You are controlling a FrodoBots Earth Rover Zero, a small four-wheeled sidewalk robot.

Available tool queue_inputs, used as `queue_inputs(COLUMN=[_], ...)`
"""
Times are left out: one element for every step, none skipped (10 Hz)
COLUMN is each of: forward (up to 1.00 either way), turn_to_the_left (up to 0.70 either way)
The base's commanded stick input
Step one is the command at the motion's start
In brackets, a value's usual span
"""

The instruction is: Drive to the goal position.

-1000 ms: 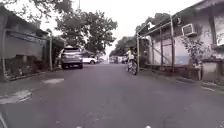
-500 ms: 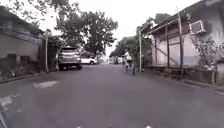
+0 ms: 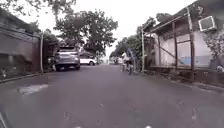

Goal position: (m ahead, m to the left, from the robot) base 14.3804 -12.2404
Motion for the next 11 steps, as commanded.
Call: queue_inputs(forward=[1.00, 1.00, 1.00, 1.00, 1.00, 1.00, 1.00, 1.00, 1.00, 1.00, 1.00], turn_to_the_left=[0.00, 0.00, 0.00, 0.00, 0.00, 0.00, 0.00, 0.00, 0.00, 0.00, 0.00])
